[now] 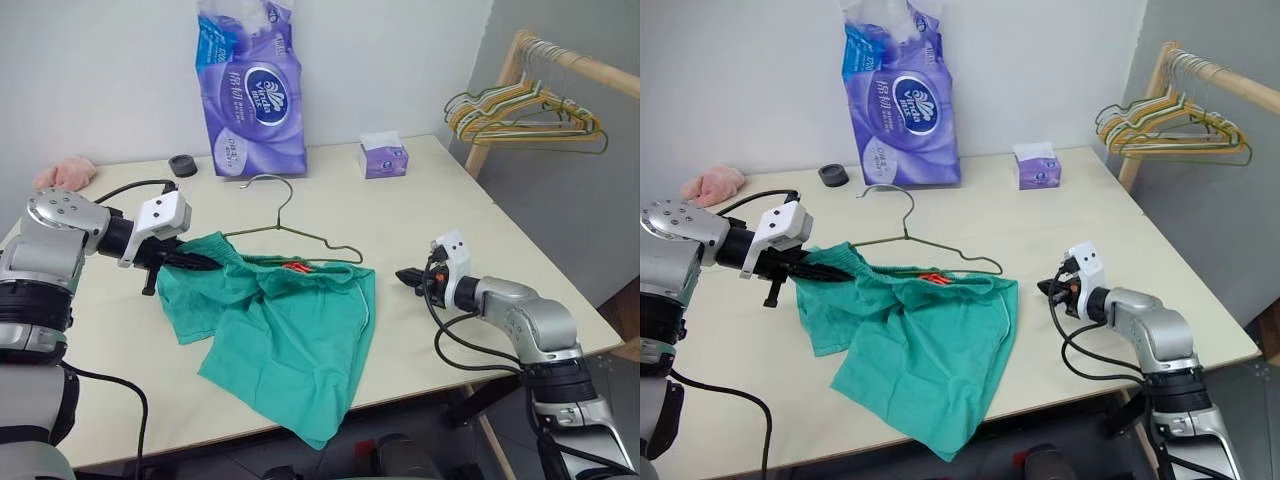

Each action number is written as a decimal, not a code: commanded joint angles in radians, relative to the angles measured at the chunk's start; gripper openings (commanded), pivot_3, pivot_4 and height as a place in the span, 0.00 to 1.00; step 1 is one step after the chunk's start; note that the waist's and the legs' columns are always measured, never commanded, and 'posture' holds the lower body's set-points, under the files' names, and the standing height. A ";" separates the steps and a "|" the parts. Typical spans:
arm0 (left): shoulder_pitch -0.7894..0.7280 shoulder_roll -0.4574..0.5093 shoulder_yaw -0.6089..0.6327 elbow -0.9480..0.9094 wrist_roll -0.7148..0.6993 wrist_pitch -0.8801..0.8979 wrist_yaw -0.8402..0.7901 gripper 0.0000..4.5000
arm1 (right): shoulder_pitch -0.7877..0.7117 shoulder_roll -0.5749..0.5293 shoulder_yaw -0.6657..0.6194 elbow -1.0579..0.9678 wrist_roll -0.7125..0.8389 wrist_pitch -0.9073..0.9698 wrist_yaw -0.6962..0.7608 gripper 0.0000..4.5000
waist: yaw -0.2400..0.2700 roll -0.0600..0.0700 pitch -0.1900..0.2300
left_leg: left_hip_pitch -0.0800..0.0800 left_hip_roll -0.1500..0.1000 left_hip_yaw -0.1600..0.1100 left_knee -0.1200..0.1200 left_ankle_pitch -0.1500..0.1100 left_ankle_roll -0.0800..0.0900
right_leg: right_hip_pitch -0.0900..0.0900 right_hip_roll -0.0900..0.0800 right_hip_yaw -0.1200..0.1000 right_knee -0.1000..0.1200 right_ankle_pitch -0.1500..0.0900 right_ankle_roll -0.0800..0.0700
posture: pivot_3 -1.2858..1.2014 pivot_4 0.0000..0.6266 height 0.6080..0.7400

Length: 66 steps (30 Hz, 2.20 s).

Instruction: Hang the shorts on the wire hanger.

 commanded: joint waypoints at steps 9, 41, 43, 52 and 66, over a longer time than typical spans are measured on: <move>-0.004 -0.026 0.087 -0.031 -0.015 0.032 0.034 0.00 | -0.031 0.003 0.139 -0.037 -0.115 -0.221 0.043 0.58 | 0.001 -0.001 0.000 | 0.000 0.000 0.000 0.000 0.000 0.000 | 0.000 0.000 0.000 0.000 0.000 0.000 | 0.46 0.01 1.00; 0.023 -0.057 0.141 -0.081 -0.025 0.085 0.081 0.00 | -0.141 0.258 0.112 0.307 -0.230 -0.391 -0.082 0.01 | -0.002 -0.001 -0.001 | 0.000 0.000 -0.002 0.000 0.000 -0.001 | 0.000 0.001 0.000 0.000 0.000 0.000 | 0.46 0.01 1.00; 0.030 -0.051 0.142 -0.089 -0.030 0.092 0.072 0.00 | -0.128 0.240 0.084 0.271 -0.210 -0.345 -0.080 0.01 | -0.002 -0.001 -0.001 | 0.000 0.000 -0.002 0.000 0.000 -0.001 | 0.000 0.001 0.000 0.000 0.000 0.000 | 0.46 0.01 1.00; 0.061 0.025 0.094 -0.140 -0.054 0.123 -0.011 0.00 | -0.064 0.156 0.025 0.165 -0.154 -0.219 -0.068 0.01 | -0.004 -0.001 -0.001 | 0.000 0.000 -0.001 0.000 0.000 0.000 | 0.000 0.001 0.001 0.000 0.000 0.000 | 0.45 0.02 1.00; 0.016 0.023 0.065 -0.036 0.055 0.004 -0.007 0.00 | -0.060 0.136 0.033 0.106 -0.141 -0.195 -0.066 0.01 | -0.002 -0.001 -0.001 | 0.000 0.000 -0.001 0.000 0.000 0.000 | 0.000 0.001 0.000 0.000 0.000 0.000 | 0.46 0.02 1.00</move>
